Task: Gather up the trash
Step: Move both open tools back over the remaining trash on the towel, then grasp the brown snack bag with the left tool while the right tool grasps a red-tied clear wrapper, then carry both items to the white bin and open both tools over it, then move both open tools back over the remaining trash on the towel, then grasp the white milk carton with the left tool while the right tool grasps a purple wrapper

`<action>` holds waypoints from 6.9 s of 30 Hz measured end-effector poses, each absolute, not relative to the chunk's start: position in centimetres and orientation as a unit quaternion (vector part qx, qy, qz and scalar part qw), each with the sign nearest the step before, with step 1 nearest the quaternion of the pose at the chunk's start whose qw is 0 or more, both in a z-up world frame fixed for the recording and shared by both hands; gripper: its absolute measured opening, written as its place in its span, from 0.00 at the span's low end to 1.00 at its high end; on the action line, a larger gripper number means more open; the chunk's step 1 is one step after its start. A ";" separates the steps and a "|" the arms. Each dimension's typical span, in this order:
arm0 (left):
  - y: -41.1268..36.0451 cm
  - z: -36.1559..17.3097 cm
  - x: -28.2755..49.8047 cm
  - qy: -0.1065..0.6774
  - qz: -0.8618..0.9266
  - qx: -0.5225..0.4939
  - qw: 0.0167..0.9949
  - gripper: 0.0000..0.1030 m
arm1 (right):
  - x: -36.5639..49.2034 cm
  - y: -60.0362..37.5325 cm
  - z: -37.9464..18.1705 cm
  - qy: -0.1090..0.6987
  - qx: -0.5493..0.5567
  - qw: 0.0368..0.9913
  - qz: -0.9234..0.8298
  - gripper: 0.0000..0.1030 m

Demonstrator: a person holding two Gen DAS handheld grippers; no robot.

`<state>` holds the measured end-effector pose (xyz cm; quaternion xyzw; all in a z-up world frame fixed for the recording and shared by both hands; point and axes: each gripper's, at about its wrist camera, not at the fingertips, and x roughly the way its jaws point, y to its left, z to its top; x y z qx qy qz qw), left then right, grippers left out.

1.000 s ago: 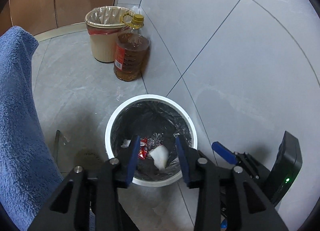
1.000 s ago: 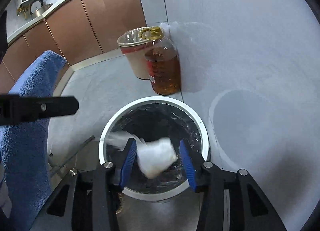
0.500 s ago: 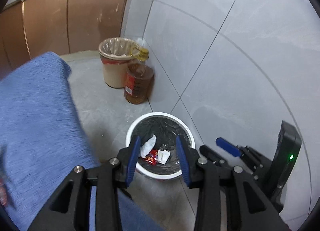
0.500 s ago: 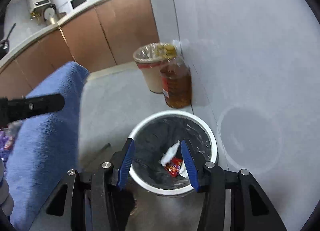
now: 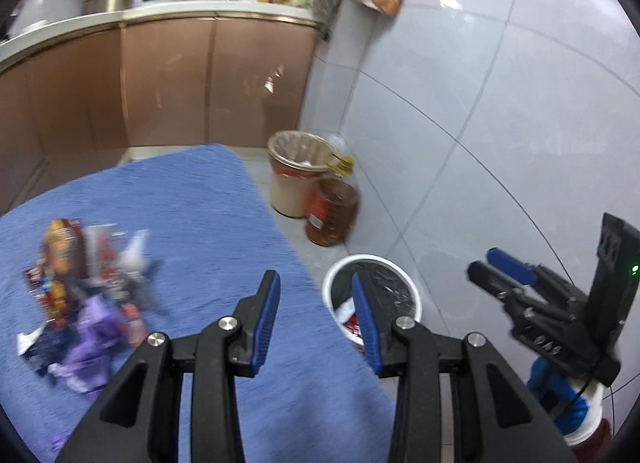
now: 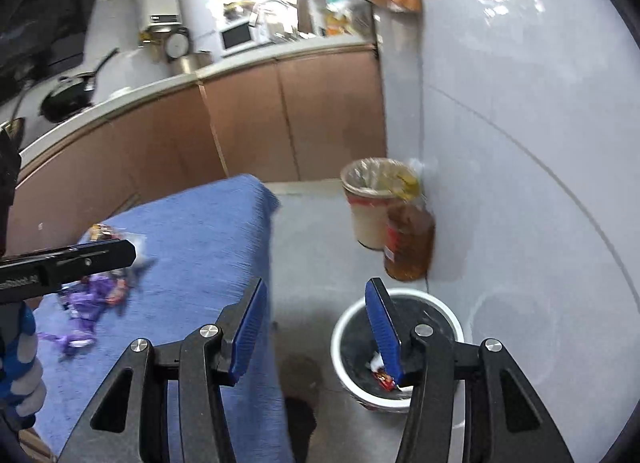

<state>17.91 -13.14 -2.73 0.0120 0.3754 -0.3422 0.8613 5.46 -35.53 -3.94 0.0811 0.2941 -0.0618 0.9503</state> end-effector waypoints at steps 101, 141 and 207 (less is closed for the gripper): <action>-8.1 1.8 17.2 0.355 -0.283 -0.009 0.891 0.10 | 5.1 -34.7 -5.0 0.308 0.160 0.935 0.070 0.13; -35.9 -18.5 25.4 0.558 -0.392 0.025 0.731 0.35 | 10.1 -49.9 -24.4 0.449 0.241 0.850 -0.134 0.36; 12.3 -8.7 24.1 0.427 -0.190 -0.030 0.883 0.51 | 12.9 -15.2 -3.9 0.363 0.015 0.917 0.166 0.43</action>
